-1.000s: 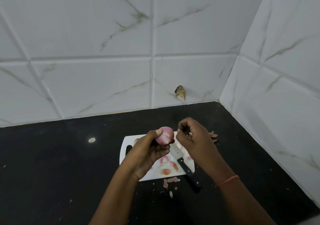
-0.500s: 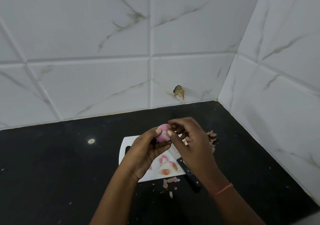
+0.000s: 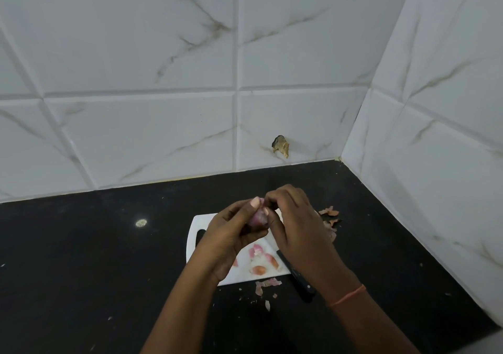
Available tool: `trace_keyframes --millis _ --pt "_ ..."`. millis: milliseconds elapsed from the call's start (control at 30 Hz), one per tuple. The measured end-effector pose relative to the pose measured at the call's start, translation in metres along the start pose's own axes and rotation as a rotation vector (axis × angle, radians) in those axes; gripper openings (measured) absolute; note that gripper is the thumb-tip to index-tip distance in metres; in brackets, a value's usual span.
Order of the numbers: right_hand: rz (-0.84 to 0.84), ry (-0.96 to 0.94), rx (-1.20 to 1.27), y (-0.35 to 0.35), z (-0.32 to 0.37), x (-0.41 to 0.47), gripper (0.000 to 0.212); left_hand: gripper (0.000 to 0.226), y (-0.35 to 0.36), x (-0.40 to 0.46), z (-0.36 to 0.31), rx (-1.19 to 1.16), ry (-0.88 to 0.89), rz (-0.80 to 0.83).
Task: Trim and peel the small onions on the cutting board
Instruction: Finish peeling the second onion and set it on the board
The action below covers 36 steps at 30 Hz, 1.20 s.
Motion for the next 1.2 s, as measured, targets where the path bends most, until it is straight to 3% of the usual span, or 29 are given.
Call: trace_keyframes --millis 300,600,833,1033,1200 --pt "0.006 0.153 0.182 0.003 0.007 -0.006 0.031 0.038 -0.001 -0.002 0.000 -0.016 0.054 0.096" --pt "0.013 0.359 0.416 -0.002 0.008 -0.008 0.011 0.047 -0.005 0.003 0.004 -0.116 0.010 0.183" --pt "0.022 0.514 0.568 0.000 0.008 -0.009 0.010 0.047 -0.012 0.005 0.006 -0.196 0.002 0.191" --pt "-0.006 0.234 0.478 -0.008 0.012 -0.006 0.027 0.047 -0.017 0.004 -0.001 -0.102 0.072 0.198" --pt "-0.123 0.207 0.414 -0.010 0.014 -0.002 0.022 0.057 -0.014 0.000 -0.004 0.030 0.113 0.159"
Point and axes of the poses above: each hand's wrist, its own x-axis towards the middle knuckle, its own y-axis out of the palm, z = x × y, the point moved 1 cm from there along x, towards the middle knuckle, and after that the axes turned 7 degrees about -x, right-handed, at the moved point
